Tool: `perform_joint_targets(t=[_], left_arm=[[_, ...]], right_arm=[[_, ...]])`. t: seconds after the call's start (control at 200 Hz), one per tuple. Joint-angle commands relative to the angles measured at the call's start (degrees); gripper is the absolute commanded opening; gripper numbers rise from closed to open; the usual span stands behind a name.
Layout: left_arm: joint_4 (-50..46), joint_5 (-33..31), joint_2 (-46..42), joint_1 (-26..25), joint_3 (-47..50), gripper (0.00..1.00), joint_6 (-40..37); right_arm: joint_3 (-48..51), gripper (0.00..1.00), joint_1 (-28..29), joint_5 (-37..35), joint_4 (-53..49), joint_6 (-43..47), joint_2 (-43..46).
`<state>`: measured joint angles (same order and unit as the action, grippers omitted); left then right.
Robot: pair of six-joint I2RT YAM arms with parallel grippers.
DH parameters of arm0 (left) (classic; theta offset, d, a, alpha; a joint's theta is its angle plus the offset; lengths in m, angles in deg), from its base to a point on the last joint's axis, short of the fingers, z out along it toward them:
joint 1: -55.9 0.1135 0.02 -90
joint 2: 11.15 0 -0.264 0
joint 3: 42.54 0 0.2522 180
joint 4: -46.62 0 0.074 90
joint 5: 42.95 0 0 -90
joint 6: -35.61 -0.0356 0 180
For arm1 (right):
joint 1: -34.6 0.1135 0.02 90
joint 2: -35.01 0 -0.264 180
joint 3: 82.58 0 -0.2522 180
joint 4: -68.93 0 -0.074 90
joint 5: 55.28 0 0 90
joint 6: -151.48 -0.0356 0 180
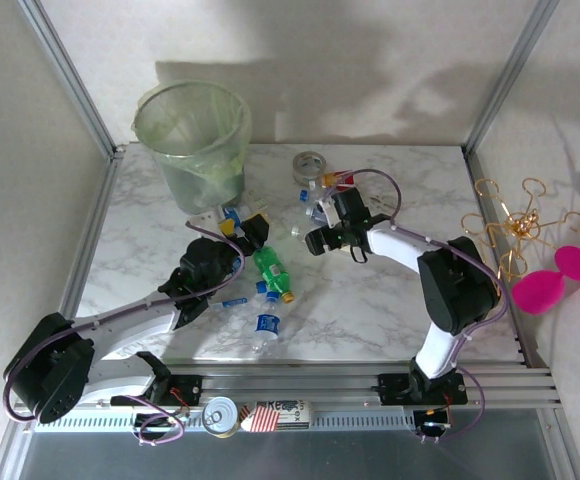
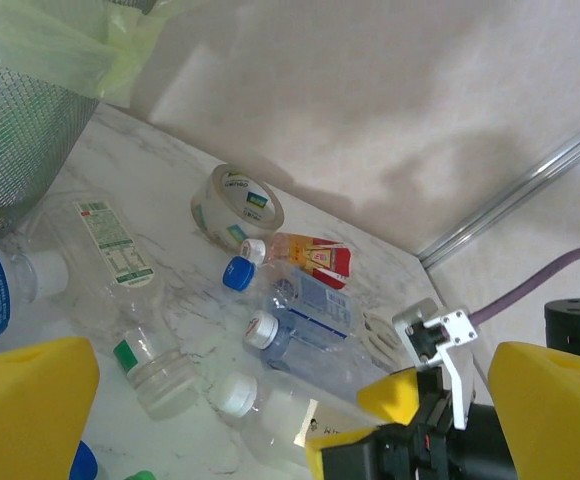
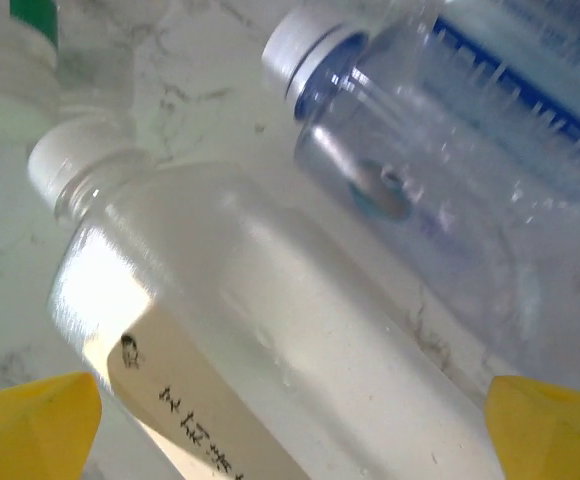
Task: Put the plastic bottles in the bin
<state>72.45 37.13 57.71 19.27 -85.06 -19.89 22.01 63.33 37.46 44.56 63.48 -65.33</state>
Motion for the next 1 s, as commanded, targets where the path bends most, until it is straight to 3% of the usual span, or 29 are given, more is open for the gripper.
perform_joint_targets(t=[0.0, 0.24, 0.436, 0.996], left_arm=[[2.5, -0.2, 0.4, -0.1, -0.4, 1.00, -0.5], [2.5, -0.4, 0.7, -0.1, -0.3, 1.00, 0.5], [1.6, -1.2, 0.4, -0.1, -0.6, 1.00, 1.2], [0.6, -1.8, 1.3, 0.0, -1.2, 0.99, 3.4]], right_arm=[[1.8, 0.99, 0.2, 3.4, -0.4, -2.1, 3.5], [4.6, 0.99, 1.0, 3.4, 1.1, -4.0, 5.4], [5.7, 0.98, 2.7, -2.2, 1.2, -4.0, 4.1], [6.4, 0.75, 5.0, -8.2, 1.2, -2.3, 0.5]])
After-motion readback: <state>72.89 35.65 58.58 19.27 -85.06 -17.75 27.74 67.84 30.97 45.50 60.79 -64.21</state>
